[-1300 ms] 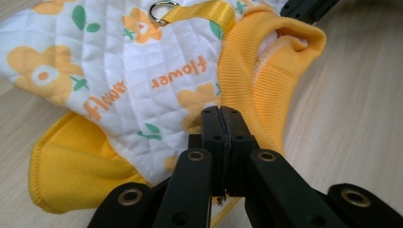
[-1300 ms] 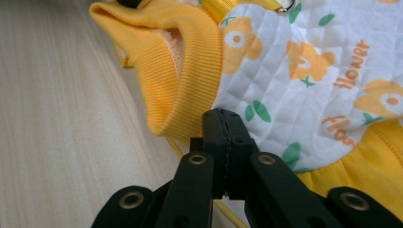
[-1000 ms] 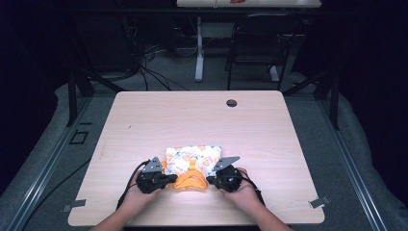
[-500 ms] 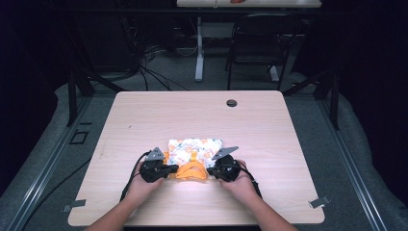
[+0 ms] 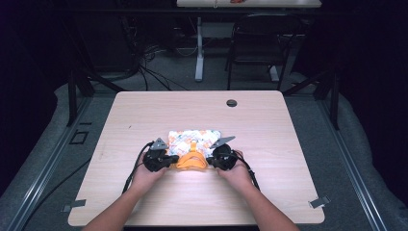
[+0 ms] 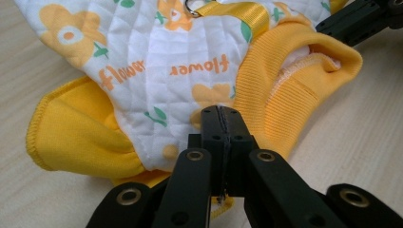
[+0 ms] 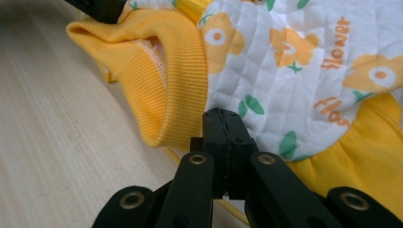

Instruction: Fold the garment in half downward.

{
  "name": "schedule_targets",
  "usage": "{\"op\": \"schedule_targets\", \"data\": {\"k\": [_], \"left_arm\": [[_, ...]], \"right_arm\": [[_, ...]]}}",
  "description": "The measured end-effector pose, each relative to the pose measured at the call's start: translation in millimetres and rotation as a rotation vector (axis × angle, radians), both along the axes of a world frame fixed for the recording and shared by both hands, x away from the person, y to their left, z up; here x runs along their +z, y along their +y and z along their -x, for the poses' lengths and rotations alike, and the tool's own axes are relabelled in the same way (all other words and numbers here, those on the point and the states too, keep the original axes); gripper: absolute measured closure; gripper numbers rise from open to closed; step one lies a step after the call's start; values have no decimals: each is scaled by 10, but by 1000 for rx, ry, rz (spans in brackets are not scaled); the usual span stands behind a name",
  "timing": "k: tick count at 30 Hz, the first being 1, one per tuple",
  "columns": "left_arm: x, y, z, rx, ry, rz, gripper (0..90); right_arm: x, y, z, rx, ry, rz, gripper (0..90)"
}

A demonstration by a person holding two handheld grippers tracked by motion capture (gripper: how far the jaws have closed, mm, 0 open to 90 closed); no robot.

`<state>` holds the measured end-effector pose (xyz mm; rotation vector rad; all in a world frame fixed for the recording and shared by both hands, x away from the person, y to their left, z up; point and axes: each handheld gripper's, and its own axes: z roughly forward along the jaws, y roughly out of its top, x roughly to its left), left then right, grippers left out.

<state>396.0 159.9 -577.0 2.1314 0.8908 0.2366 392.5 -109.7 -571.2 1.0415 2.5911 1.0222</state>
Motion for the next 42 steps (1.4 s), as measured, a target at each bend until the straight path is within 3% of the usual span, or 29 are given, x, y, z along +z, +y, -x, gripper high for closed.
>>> {"op": "schedule_targets", "data": {"k": [10,20,22,28,31,36,42], "left_arm": [[-1,-11,-221,28,16,10,900],[8,-43,-351,52,22,4,899],[7,-41,-352,53,24,5,899],[18,-39,-339,70,26,16,897],[63,-43,-301,71,6,10,892],[203,3,-229,68,-39,11,889],[339,70,-66,54,-57,14,894]], "right_arm": [[20,29,-270,-28,9,20,900],[30,60,-462,-66,4,40,900],[18,56,-461,-75,0,21,900],[30,73,-437,-86,-3,32,899],[70,58,-402,-81,-41,53,899],[186,30,-301,-77,-69,4,897],[313,7,-112,-51,-90,-33,882]]}}
